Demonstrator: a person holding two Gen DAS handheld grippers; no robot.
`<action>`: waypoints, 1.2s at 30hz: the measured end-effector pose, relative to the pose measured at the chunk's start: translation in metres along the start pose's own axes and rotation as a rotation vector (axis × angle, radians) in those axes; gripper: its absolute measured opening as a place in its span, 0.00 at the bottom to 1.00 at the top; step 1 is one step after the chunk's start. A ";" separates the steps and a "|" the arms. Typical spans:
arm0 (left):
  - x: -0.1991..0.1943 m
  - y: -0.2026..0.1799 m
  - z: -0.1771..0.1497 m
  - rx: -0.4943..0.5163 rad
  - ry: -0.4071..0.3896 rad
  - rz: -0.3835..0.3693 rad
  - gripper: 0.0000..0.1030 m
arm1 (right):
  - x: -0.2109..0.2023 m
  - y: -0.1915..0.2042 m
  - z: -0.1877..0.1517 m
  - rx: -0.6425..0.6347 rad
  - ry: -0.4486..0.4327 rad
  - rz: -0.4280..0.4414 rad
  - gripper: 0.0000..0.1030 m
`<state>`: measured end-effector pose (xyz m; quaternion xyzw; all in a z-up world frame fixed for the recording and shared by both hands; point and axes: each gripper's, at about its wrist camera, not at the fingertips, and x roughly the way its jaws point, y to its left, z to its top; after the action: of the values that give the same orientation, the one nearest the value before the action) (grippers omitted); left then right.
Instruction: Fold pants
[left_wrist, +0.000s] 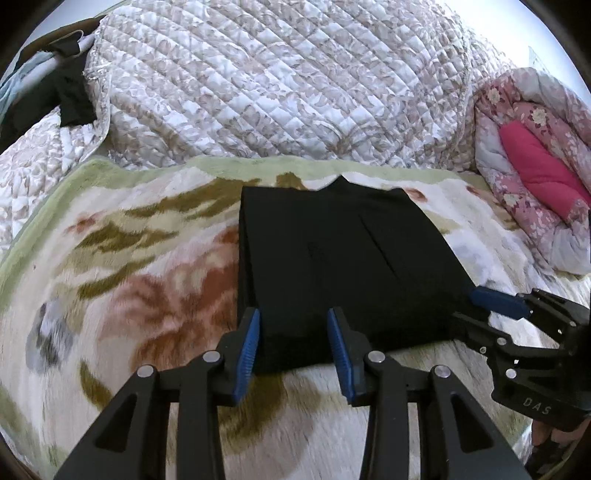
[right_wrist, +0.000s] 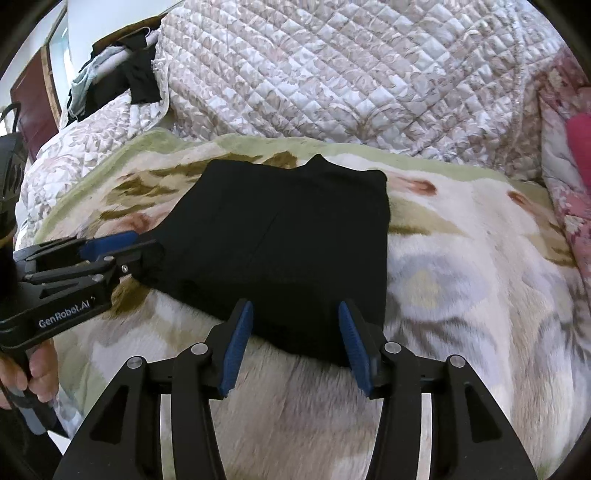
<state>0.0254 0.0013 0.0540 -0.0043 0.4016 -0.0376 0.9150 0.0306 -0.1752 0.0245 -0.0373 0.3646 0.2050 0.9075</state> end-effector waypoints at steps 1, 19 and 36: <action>-0.001 -0.001 -0.004 0.004 0.003 0.007 0.39 | -0.004 0.001 -0.003 0.001 -0.010 -0.008 0.50; 0.014 -0.006 -0.032 0.016 0.090 0.002 0.42 | 0.009 0.007 -0.028 0.016 0.118 -0.014 0.51; 0.016 -0.011 -0.034 0.042 0.094 0.008 0.51 | 0.014 0.007 -0.027 0.022 0.131 -0.014 0.57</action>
<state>0.0106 -0.0102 0.0191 0.0180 0.4435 -0.0425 0.8951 0.0191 -0.1695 -0.0037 -0.0432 0.4254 0.1918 0.8834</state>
